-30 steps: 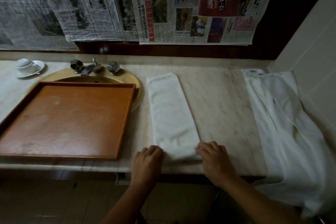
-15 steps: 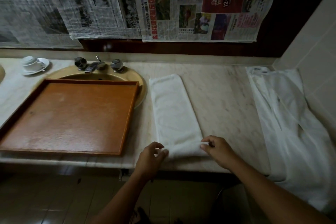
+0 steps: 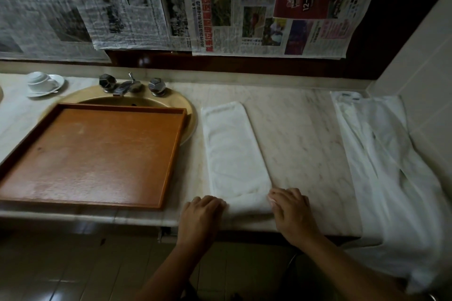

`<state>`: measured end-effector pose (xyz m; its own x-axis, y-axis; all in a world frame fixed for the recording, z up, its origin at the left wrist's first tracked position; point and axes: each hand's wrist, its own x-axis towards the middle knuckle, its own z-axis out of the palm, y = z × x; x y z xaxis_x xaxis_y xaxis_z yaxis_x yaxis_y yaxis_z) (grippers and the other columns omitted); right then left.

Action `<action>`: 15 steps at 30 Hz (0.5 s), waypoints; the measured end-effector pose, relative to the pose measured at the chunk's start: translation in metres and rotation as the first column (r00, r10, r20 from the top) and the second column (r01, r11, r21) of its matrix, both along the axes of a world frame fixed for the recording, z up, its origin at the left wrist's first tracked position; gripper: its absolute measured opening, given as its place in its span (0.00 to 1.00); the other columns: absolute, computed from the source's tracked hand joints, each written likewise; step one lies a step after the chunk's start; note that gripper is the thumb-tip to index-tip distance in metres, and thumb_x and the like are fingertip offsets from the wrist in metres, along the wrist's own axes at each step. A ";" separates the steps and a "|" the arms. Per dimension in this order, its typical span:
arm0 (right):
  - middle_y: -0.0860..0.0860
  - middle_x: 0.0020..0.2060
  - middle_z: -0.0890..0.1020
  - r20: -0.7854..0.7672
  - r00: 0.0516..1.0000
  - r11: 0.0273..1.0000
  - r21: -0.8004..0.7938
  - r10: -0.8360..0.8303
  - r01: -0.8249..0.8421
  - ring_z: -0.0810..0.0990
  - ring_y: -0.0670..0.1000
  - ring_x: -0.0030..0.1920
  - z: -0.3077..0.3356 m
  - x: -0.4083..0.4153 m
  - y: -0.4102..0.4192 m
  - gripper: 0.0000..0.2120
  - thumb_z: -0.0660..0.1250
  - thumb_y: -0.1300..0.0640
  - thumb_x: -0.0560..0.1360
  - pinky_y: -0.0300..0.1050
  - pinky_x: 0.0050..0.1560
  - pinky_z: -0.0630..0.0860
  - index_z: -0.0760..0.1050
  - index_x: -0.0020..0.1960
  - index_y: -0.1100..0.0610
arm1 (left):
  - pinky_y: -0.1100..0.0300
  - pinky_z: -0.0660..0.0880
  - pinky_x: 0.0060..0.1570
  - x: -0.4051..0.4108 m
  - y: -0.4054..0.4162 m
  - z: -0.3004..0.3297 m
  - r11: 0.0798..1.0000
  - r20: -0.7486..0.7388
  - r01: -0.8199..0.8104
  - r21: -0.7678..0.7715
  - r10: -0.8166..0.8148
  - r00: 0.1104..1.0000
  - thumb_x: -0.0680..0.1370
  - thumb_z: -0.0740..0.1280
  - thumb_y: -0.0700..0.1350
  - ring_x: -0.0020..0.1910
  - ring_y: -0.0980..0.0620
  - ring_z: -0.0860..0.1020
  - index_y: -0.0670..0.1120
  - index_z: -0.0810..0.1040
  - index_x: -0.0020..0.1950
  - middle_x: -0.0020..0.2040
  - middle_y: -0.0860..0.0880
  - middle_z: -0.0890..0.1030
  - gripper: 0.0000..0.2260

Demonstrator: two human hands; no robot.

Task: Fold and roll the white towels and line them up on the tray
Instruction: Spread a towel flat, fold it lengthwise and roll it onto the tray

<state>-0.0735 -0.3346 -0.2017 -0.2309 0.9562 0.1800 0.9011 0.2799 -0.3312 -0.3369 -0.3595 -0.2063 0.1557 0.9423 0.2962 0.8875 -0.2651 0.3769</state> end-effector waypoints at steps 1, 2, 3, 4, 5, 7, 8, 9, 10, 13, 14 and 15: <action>0.44 0.58 0.81 -0.038 0.999 0.998 -0.058 0.008 -0.010 0.77 0.51 0.54 -0.001 0.005 -0.002 0.17 0.59 0.47 0.76 0.47 0.50 0.71 0.80 0.59 0.51 | 0.54 0.75 0.38 -0.002 -0.006 -0.001 1.000 -0.029 0.023 -0.002 -0.023 0.999 0.80 0.59 0.57 0.41 0.52 0.78 0.53 0.81 0.55 0.52 0.55 0.83 0.14; 0.44 0.60 0.80 -0.063 0.998 0.995 -0.101 0.018 -0.024 0.76 0.50 0.56 -0.002 0.010 -0.004 0.20 0.60 0.45 0.75 0.46 0.53 0.70 0.79 0.62 0.51 | 0.53 0.76 0.41 -0.003 -0.012 -0.002 0.999 -0.077 0.039 -0.007 -0.039 0.996 0.80 0.59 0.60 0.44 0.51 0.78 0.53 0.79 0.60 0.55 0.54 0.83 0.17; 0.43 0.62 0.79 -0.086 0.996 0.988 -0.150 0.022 -0.035 0.75 0.49 0.57 -0.002 0.012 -0.006 0.21 0.63 0.44 0.75 0.45 0.56 0.69 0.77 0.65 0.50 | 0.52 0.76 0.43 -0.003 -0.018 -0.003 0.999 -0.119 0.044 -0.018 -0.046 0.992 0.79 0.60 0.61 0.47 0.49 0.79 0.52 0.77 0.63 0.58 0.54 0.81 0.19; 0.44 0.61 0.79 -0.121 0.993 0.981 -0.190 0.015 -0.038 0.75 0.48 0.58 -0.003 0.013 -0.007 0.21 0.65 0.45 0.75 0.44 0.57 0.69 0.76 0.66 0.50 | 0.51 0.76 0.44 -0.002 -0.022 -0.003 0.999 -0.140 0.032 -0.036 -0.037 0.989 0.78 0.60 0.61 0.49 0.48 0.79 0.52 0.76 0.64 0.60 0.53 0.80 0.19; 0.44 0.60 0.78 -0.174 0.985 0.971 -0.237 -0.019 -0.023 0.75 0.47 0.57 -0.002 0.013 -0.009 0.19 0.68 0.47 0.75 0.42 0.58 0.69 0.76 0.65 0.48 | 0.51 0.76 0.45 0.000 -0.025 -0.003 0.998 -0.139 0.007 -0.060 -0.015 0.990 0.78 0.59 0.60 0.51 0.46 0.78 0.53 0.75 0.65 0.60 0.53 0.79 0.19; 0.45 0.54 0.78 -0.297 0.947 0.941 -0.337 -0.123 0.017 0.76 0.46 0.54 0.003 0.010 -0.009 0.14 0.70 0.51 0.76 0.36 0.55 0.70 0.75 0.61 0.43 | 0.50 0.74 0.49 0.004 -0.025 -0.001 0.989 -0.072 -0.047 -0.142 0.037 0.997 0.78 0.58 0.59 0.53 0.47 0.76 0.56 0.74 0.65 0.61 0.53 0.77 0.18; 0.44 0.52 0.78 -0.341 0.926 0.924 -0.383 -0.161 0.019 0.77 0.45 0.52 0.006 0.009 -0.007 0.12 0.70 0.52 0.77 0.34 0.51 0.71 0.75 0.58 0.41 | 0.50 0.73 0.52 0.004 -0.021 0.001 0.975 -0.006 -0.067 -0.210 0.067 0.998 0.79 0.57 0.60 0.56 0.49 0.74 0.57 0.74 0.66 0.62 0.55 0.77 0.18; 0.43 0.50 0.78 -0.362 0.914 0.905 -0.426 -0.183 0.012 0.78 0.45 0.51 0.009 0.009 -0.003 0.11 0.69 0.52 0.77 0.34 0.49 0.71 0.74 0.56 0.41 | 0.50 0.72 0.55 0.002 -0.015 -0.001 0.949 0.062 -0.069 -0.309 0.093 0.994 0.80 0.58 0.61 0.58 0.52 0.73 0.58 0.74 0.67 0.63 0.56 0.76 0.18; 0.42 0.49 0.78 -0.385 0.900 0.885 -0.466 -0.202 0.000 0.78 0.44 0.50 0.012 0.008 0.002 0.09 0.69 0.52 0.78 0.35 0.49 0.72 0.74 0.56 0.42 | 0.49 0.72 0.58 0.000 -0.010 -0.001 0.916 0.123 -0.057 -0.398 0.115 0.986 0.81 0.58 0.62 0.58 0.54 0.73 0.58 0.75 0.67 0.63 0.57 0.77 0.18; 0.44 0.49 0.79 -0.388 0.889 0.844 -0.536 -0.244 -0.002 0.79 0.47 0.52 0.021 0.006 0.018 0.07 0.69 0.52 0.78 0.44 0.53 0.76 0.76 0.55 0.47 | 0.45 0.76 0.53 -0.006 0.005 0.004 0.863 0.292 0.014 -0.505 0.155 0.944 0.79 0.53 0.68 0.48 0.57 0.78 0.57 0.78 0.52 0.49 0.56 0.82 0.21; 0.45 0.50 0.79 -0.381 0.889 0.833 -0.553 -0.252 -0.001 0.79 0.48 0.52 0.024 0.004 0.024 0.06 0.69 0.52 0.78 0.46 0.54 0.76 0.76 0.55 0.48 | 0.46 0.76 0.51 -0.006 0.007 0.006 0.861 0.306 0.018 -0.508 0.161 0.938 0.79 0.51 0.69 0.44 0.57 0.78 0.54 0.77 0.47 0.44 0.55 0.81 0.23; 0.47 0.51 0.79 -0.368 0.891 0.813 -0.582 -0.268 0.004 0.79 0.49 0.53 0.027 0.002 0.030 0.07 0.69 0.52 0.78 0.46 0.54 0.76 0.75 0.55 0.50 | 0.49 0.73 0.52 -0.004 0.009 0.010 0.859 0.283 0.001 -0.512 0.168 0.944 0.79 0.52 0.67 0.44 0.57 0.78 0.53 0.77 0.47 0.42 0.54 0.81 0.23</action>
